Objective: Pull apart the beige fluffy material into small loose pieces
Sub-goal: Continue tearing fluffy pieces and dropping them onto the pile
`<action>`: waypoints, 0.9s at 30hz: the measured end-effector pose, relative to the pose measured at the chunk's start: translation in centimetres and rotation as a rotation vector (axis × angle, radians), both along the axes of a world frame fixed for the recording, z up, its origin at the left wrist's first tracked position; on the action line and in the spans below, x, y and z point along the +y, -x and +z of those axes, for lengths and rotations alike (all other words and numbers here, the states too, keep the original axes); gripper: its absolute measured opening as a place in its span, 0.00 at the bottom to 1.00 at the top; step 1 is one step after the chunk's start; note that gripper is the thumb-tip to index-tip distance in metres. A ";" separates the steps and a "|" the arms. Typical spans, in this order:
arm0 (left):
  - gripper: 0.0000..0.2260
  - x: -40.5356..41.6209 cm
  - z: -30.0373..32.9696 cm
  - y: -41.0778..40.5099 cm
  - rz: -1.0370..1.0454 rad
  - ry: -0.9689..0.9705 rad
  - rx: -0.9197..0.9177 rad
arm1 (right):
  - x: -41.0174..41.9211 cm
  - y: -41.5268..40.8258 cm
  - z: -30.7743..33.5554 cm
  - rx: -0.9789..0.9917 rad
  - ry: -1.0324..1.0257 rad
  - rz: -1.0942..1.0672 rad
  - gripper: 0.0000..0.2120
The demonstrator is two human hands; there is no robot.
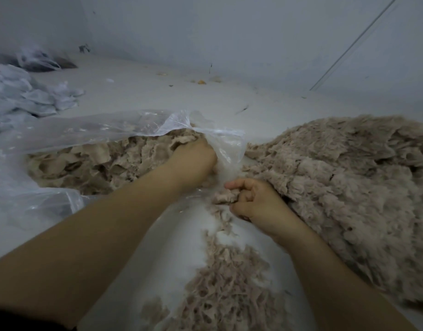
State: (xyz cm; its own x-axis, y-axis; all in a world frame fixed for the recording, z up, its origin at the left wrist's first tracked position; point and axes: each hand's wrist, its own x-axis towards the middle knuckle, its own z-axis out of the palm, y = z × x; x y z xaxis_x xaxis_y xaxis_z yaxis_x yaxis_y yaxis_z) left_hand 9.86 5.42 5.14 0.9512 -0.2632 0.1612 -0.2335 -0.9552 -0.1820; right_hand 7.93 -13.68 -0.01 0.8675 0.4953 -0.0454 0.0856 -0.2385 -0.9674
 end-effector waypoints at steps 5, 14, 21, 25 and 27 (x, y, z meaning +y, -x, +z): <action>0.10 1.9 -1.5 -0.4 -0.098 -0.189 -0.064 | 0.4 0.1 -0.2 0.030 -0.022 -0.046 0.08; 0.11 3.0 -2.2 1.0 -0.179 0.058 -0.099 | 0.8 0.4 0.6 0.017 -0.021 -0.195 0.05; 0.08 2.1 -2.5 2.0 -0.056 -0.094 0.082 | 0.7 0.5 0.6 0.009 0.007 -0.217 0.06; 0.12 1.4 -2.6 2.7 -0.055 -0.066 0.030 | 0.7 0.6 0.6 0.027 -0.022 -0.255 0.05; 0.13 0.3 -2.7 3.8 -0.151 -0.006 -0.203 | 0.7 0.6 0.7 0.045 -0.034 -0.266 0.04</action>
